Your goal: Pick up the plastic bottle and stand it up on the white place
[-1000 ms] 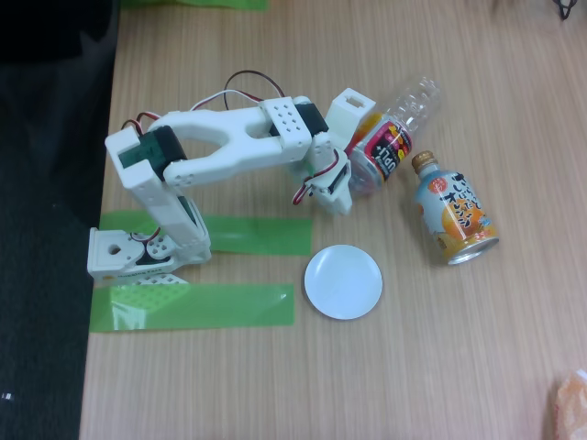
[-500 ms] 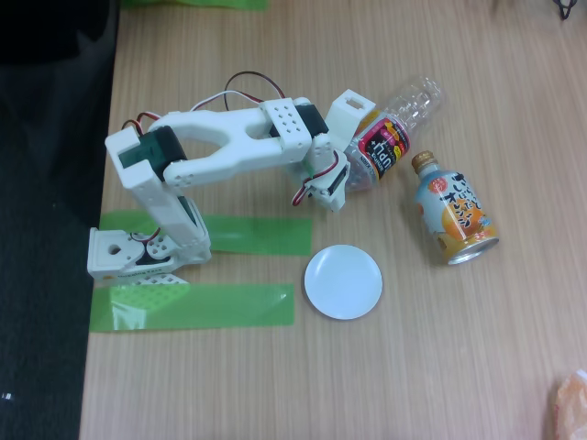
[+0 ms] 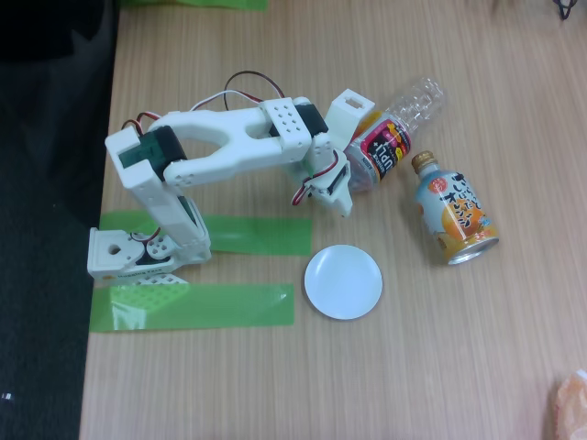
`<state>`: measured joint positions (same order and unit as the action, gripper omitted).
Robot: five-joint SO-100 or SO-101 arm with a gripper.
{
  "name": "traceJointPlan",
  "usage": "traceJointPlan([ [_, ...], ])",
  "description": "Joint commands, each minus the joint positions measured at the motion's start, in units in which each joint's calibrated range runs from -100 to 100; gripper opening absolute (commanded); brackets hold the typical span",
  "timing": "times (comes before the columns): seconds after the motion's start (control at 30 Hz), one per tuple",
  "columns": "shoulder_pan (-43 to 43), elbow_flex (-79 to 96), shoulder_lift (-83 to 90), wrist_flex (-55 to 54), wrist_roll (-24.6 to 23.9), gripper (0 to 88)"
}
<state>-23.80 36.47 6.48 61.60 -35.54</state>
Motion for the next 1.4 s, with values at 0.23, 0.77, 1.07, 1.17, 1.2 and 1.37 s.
traceJointPlan([
  [0.23, 0.02, -0.57, 0.87, 0.46, -0.33, 28.3],
  [0.77, -0.65, -4.64, 0.87, 0.55, -1.33, 28.4],
  [1.07, -0.58, -5.46, 0.78, 0.55, -1.85, 28.4],
  [1.17, -0.72, -5.64, 0.78, 0.55, -2.48, 28.4],
  [1.2, -0.72, -5.73, 0.78, 0.55, -2.64, 28.4],
  [1.37, -0.72, -5.37, 0.36, 0.55, -3.58, 28.1],
])
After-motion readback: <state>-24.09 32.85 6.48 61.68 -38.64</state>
